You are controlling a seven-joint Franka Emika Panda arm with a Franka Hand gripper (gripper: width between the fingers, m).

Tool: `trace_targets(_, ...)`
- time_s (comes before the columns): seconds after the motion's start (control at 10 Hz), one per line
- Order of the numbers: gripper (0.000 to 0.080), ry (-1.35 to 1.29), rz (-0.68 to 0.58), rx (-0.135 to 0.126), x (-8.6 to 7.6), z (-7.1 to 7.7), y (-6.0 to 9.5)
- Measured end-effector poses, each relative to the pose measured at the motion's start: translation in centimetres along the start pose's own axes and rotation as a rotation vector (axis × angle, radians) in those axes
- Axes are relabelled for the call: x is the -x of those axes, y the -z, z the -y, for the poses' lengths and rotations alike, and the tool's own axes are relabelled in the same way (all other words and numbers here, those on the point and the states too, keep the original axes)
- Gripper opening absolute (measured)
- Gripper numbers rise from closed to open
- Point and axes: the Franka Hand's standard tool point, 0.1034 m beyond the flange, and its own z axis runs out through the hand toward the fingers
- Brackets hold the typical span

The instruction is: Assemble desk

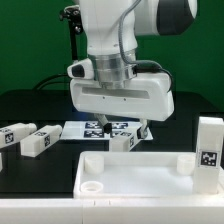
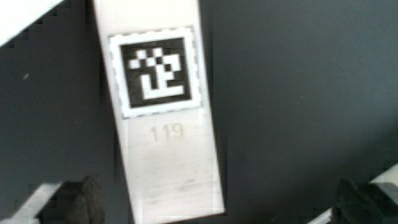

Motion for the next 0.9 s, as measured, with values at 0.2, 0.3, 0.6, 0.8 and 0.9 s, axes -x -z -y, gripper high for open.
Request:
trace_targets(0.2,0.0649,0.004,0.004,0.002,0.1,0.0,0.0)
trace_targets(0.3,0.0649,0.008,0.01,0.003,0.2,0.0,0.0)
trace_targets(0.6,0.0649,0.078,0.203,0.044,1.3,0.6,0.7)
trace_targets(0.8,0.0649,0.133,0.279,0.068,1.2,0.9,1.5)
trace_targets(0.9,0.0649,0.117,0.346,0.076,1.0,0.6,1.4)
